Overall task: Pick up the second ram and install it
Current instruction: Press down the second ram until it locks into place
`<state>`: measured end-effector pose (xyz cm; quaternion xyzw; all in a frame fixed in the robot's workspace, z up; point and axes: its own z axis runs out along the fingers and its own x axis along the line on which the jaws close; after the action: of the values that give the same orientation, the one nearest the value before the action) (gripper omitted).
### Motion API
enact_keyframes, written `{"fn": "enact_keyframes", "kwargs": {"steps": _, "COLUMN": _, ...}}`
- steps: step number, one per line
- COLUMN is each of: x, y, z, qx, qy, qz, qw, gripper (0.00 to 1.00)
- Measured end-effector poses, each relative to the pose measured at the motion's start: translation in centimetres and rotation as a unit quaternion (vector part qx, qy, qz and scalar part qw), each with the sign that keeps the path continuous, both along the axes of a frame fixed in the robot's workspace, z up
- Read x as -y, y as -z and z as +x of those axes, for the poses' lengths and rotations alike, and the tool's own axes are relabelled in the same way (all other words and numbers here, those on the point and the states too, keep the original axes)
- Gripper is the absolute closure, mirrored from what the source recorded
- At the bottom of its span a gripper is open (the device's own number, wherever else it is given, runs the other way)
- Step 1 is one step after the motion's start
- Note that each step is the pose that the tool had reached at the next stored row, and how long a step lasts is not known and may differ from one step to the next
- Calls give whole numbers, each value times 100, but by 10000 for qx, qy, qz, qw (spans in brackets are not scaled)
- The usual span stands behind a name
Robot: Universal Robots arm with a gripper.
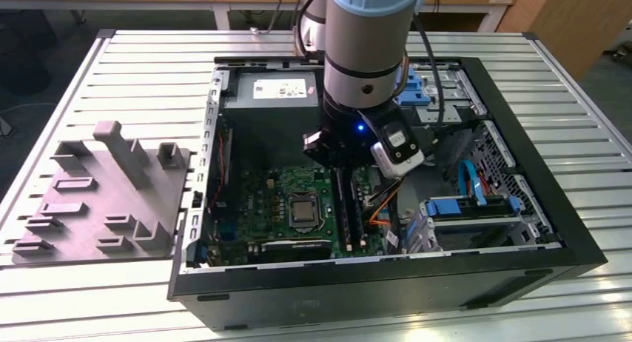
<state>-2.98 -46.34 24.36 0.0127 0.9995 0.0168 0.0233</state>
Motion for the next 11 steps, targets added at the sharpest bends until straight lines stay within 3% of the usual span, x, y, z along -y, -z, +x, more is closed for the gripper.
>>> {"fn": "enact_keyframes", "kwargs": {"steps": 11, "x": -91, "y": 2, "z": 0, "qx": 0, "qy": 0, "qz": 0, "qw": 10000, "gripper": 90}}
